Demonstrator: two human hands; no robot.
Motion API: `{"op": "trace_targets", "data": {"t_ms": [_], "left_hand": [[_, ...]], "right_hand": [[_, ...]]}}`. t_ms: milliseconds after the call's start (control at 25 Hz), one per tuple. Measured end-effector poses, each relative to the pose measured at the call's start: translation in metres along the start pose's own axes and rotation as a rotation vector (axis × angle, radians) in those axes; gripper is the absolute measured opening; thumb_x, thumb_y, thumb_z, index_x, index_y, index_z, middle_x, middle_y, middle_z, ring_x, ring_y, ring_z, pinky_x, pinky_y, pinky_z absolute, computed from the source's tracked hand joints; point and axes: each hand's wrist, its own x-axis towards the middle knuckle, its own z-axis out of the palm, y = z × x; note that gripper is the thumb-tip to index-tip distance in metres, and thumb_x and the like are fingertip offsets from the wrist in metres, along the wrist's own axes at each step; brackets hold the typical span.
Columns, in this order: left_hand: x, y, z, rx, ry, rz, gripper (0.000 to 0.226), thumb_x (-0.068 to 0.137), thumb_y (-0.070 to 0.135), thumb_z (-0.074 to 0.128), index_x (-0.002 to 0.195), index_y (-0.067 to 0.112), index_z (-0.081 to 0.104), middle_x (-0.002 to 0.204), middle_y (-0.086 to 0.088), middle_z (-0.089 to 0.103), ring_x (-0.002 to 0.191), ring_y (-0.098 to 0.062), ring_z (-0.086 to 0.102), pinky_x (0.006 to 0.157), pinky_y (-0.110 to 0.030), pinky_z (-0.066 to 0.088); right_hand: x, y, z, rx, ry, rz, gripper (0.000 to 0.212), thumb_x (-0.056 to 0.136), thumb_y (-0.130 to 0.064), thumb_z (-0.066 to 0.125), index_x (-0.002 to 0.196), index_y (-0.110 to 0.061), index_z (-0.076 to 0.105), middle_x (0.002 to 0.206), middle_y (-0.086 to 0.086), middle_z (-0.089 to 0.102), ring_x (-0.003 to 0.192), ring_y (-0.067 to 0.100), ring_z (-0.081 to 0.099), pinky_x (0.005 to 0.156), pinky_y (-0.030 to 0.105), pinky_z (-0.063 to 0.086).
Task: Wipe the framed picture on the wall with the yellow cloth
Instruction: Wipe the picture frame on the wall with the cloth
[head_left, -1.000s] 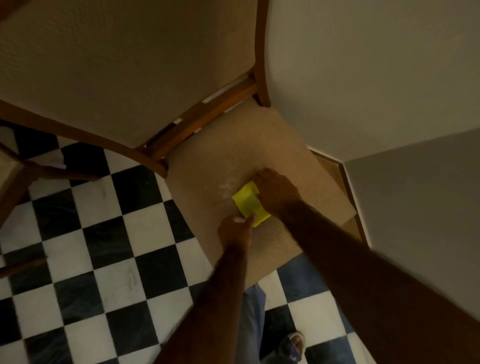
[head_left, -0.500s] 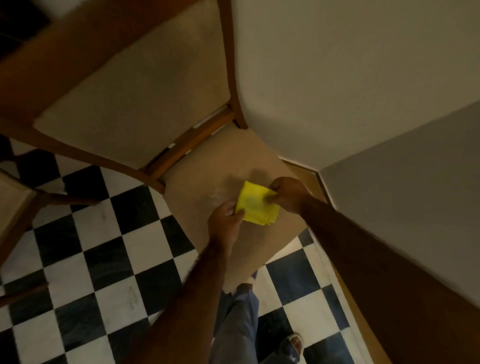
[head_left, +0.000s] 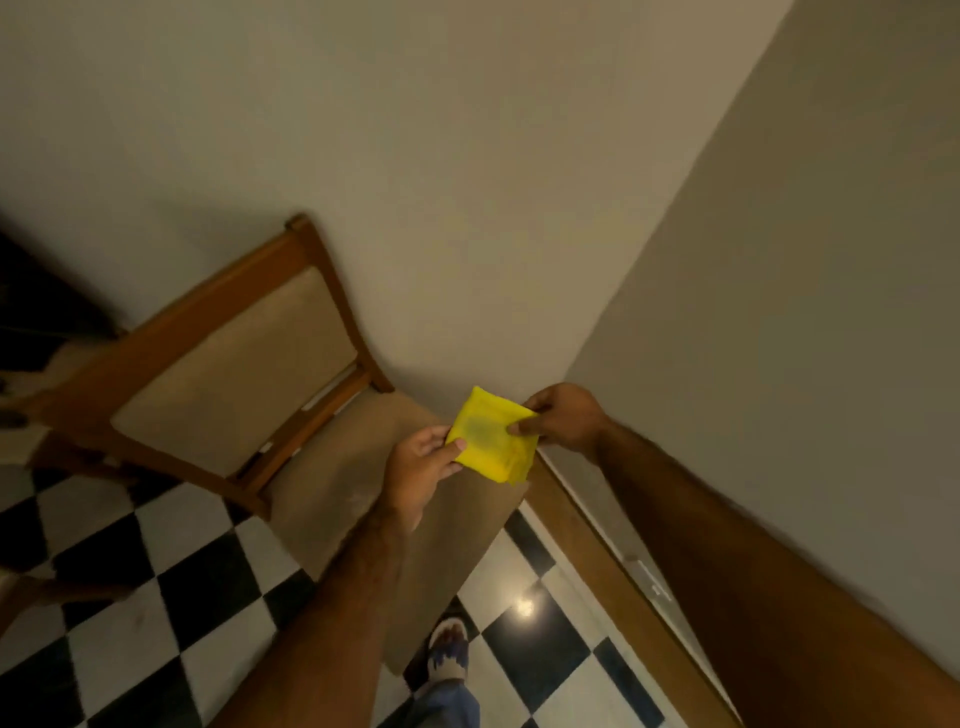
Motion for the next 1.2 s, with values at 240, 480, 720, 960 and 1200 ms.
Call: {"op": "trace_targets", "data": {"t_ms": [240, 480, 720, 960, 1200], "left_hand": [[-0.047, 0.089, 0.095, 0.074, -0.197, 0.206, 0.033, 0.094, -0.002, 0.061, 0.124, -0.012, 0.058, 0.108, -0.022, 0.068, 0.074, -0.012, 0.07, 0.069, -0.022, 0.062], [-0.098, 0.157, 0.176, 0.06, -0.335, 0.366, 0.037, 0.093, 0.0, 0.063, 0.128, -0.011, 0.058, 0.114, -0.025, 0.068, 0.089, -0.025, 0.069, 0.076, -0.027, 0.064], [-0.163, 0.241, 0.259, 0.123, -0.444, 0.613, 0.036, 0.088, 0.013, 0.074, 0.12, -0.005, 0.067, 0.108, -0.022, 0.074, 0.092, -0.028, 0.072, 0.073, -0.034, 0.066], [-0.241, 0.328, 0.344, 0.041, -0.538, 0.814, 0.018, 0.085, 0.027, 0.079, 0.096, 0.014, 0.075, 0.085, -0.004, 0.077, 0.08, -0.016, 0.073, 0.066, -0.032, 0.064], [-0.317, 0.428, 0.416, -0.013, -0.591, 1.043, 0.017, 0.081, 0.034, 0.081, 0.084, 0.018, 0.077, 0.077, 0.003, 0.077, 0.074, -0.014, 0.071, 0.071, -0.041, 0.065]], "right_hand": [[-0.101, -0.026, -0.123, 0.093, 0.173, -0.056, 0.029, 0.082, -0.003, 0.072, 0.11, 0.004, 0.073, 0.092, 0.018, 0.067, 0.085, 0.029, 0.066, 0.09, 0.049, 0.059], [-0.199, -0.043, -0.212, 0.071, 0.387, -0.108, 0.033, 0.08, -0.006, 0.078, 0.111, 0.004, 0.073, 0.092, 0.018, 0.067, 0.085, 0.029, 0.067, 0.09, 0.048, 0.059], [-0.309, -0.069, -0.293, 0.035, 0.637, -0.165, 0.037, 0.079, -0.006, 0.079, 0.114, 0.006, 0.072, 0.094, 0.02, 0.07, 0.086, 0.03, 0.07, 0.088, 0.048, 0.06], [-0.431, -0.108, -0.376, 0.01, 0.915, -0.262, 0.042, 0.073, -0.011, 0.086, 0.112, -0.002, 0.075, 0.099, 0.018, 0.076, 0.089, 0.029, 0.075, 0.084, 0.042, 0.063], [-0.533, -0.153, -0.439, -0.319, 1.248, -0.319, 0.038, 0.077, -0.022, 0.084, 0.112, -0.011, 0.076, 0.102, 0.009, 0.077, 0.08, 0.017, 0.07, 0.074, 0.028, 0.06]]}}
